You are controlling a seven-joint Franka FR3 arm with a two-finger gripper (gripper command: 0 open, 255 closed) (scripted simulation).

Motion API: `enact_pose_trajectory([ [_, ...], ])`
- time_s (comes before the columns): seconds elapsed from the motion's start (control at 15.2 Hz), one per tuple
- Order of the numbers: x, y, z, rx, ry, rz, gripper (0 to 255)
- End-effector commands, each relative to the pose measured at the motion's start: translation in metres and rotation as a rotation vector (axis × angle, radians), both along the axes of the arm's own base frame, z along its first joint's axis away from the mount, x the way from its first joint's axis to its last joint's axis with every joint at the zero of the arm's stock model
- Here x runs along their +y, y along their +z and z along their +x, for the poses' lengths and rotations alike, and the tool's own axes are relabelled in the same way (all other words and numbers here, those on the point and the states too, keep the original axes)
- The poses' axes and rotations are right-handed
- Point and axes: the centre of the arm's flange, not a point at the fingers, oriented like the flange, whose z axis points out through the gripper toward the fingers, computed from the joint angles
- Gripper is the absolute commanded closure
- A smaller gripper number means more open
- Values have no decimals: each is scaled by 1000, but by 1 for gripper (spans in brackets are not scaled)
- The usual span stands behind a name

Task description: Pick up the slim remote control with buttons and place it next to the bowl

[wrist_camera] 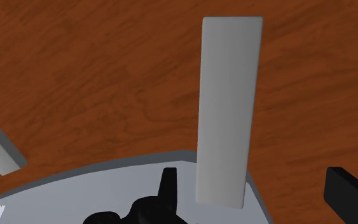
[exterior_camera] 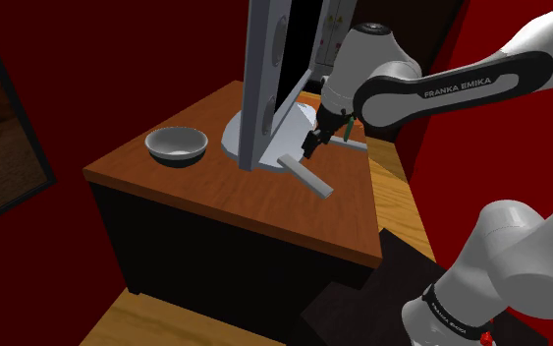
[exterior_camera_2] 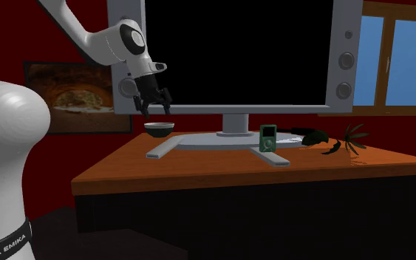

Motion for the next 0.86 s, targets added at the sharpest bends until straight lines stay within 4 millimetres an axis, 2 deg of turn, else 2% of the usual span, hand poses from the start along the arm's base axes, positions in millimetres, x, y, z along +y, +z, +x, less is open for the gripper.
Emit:
enact_pose_trajectory([
  [0.0,0,0,0,0,0,0,0],
  [0.2,0,0,0,0,0,0,0],
  [0.26,0,0,0,0,0,0,255],
  [0.79,0,0,0,0,0,0,255],
])
